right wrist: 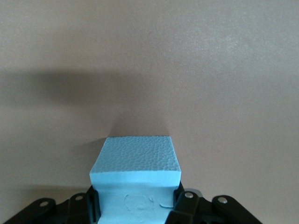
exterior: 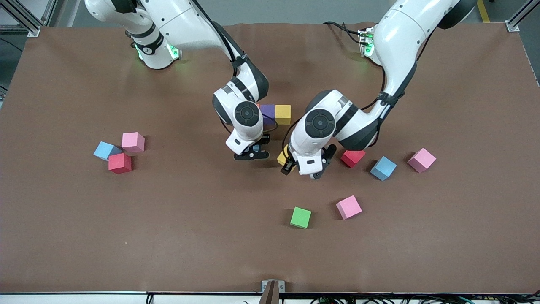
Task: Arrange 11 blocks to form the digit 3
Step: 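Place blue under purple with the right gripper while the left gripper holds yellow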
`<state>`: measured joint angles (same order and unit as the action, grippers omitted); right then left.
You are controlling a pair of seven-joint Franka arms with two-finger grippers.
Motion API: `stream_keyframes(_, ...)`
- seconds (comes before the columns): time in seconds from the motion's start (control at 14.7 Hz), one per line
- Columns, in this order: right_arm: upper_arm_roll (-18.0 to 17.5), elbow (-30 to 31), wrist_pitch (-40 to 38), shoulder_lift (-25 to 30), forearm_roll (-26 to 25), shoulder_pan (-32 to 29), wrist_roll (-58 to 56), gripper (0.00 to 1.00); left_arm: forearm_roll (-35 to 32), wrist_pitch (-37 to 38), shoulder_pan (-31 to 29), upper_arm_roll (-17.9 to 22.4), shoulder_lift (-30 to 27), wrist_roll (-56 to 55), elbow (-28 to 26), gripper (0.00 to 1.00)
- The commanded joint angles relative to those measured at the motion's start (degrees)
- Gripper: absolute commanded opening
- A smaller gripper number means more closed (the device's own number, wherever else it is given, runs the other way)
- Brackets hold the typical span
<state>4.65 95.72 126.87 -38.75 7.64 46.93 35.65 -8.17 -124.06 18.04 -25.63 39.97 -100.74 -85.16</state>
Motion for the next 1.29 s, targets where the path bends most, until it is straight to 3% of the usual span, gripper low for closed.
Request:
stream_keyframes(0.0, -2.0, 4.0, 0.0, -1.0, 0.4, -0.8, 2.1, 0.38, -1.0, -1.4, 0.9, 0.2, 0.2, -2.4, -1.1, 0.02)
stream_keyframes(0.2, -2.1, 3.9, 0.0, -1.0, 0.4, -1.2, 1.4, 0.44, -1.1, -1.4, 0.8, 0.3, 0.0, -3.7, -2.5, 0.02)
stream_keyframes(0.27, -2.1, 3.8, 0.0, -1.0, 0.4, -1.2, 1.4, 0.54, -1.1, -1.3, 0.5, 0.3, 0.0, -3.7, -3.0, 0.02)
stream_keyframes(0.41, -2.0, 3.1, -0.3, -0.9, 0.4, -1.2, 1.4, 1.0, -1.1, -1.3, 0.2, 0.2, -0.2, -4.7, -3.6, 0.02)
stream_keyframes(0.88, -2.2, -3.9, -9.7, 2.7, 0.4, -4.3, 1.3, 1.0, -1.8, -1.4, 0.1, 0.4, -0.9, -18.0, -6.4, 0.03)
stream_keyframes(1.22, -3.9, -3.6, -15.5, 11.4, 0.4, -11.2, -0.3, 1.0, -3.5, -6.7, 1.7, 0.4, -0.9, -28.8, -11.2, 0.04)
